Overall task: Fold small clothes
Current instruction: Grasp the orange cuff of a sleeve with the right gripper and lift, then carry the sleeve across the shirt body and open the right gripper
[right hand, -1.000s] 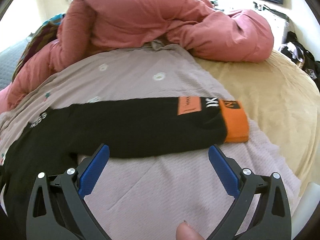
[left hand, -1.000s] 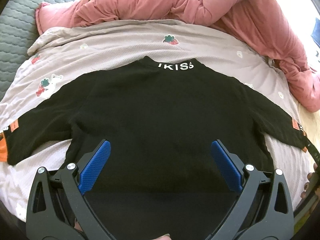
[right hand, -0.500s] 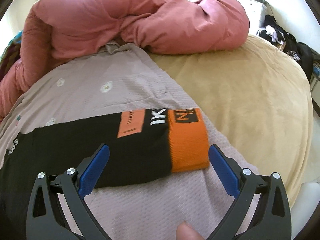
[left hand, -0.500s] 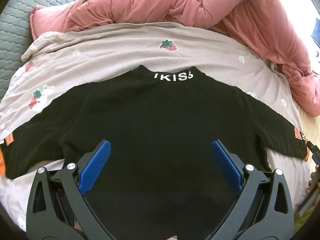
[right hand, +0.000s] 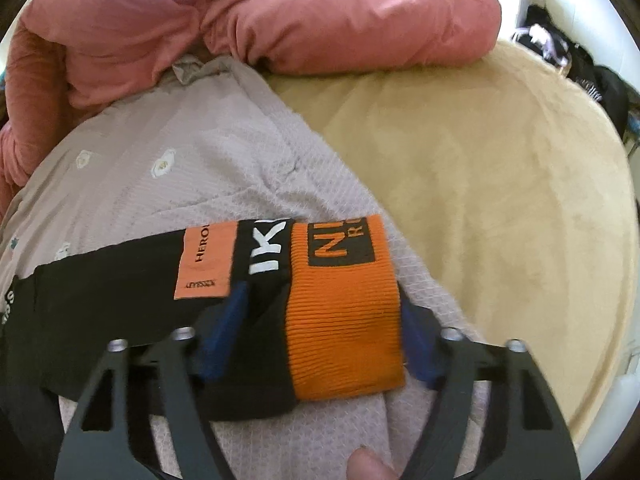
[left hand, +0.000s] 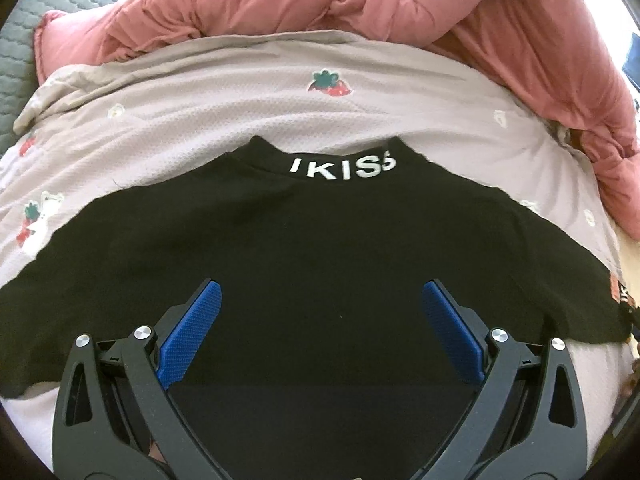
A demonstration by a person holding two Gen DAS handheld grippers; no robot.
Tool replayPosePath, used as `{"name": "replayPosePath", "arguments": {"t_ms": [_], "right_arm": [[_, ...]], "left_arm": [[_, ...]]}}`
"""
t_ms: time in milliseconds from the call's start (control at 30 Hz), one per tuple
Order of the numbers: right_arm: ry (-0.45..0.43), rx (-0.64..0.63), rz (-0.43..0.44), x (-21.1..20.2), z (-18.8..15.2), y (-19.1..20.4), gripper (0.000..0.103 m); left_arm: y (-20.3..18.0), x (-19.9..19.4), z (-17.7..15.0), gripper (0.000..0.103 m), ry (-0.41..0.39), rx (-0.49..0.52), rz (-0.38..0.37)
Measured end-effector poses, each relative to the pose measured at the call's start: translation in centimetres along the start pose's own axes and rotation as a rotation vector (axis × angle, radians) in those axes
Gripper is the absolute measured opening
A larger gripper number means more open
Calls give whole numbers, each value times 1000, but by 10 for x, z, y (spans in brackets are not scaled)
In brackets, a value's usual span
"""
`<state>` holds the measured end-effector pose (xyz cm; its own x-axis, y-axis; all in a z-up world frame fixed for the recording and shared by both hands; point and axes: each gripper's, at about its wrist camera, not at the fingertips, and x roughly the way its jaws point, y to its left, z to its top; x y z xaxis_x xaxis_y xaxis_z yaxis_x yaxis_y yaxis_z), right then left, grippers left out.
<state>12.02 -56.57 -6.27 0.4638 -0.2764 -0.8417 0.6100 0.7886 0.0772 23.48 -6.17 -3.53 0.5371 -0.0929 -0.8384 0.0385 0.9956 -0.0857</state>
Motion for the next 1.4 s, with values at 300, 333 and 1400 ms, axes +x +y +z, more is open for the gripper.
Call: {"name": "replayPosePath", "arguments": {"t_ms": [300,333,1400], "right_arm": [[-100,-72,69,-36,1,20,16],[-116,-78,83,-43,2,24,16],[-135,-419,526,-159,-57,318,16]], "left_arm": [[14,4,-7,94,-37,3,-16],[16,3,-7,94,-43,2,-20],[117,-56,-15,94,-146,-129,-127]]}}
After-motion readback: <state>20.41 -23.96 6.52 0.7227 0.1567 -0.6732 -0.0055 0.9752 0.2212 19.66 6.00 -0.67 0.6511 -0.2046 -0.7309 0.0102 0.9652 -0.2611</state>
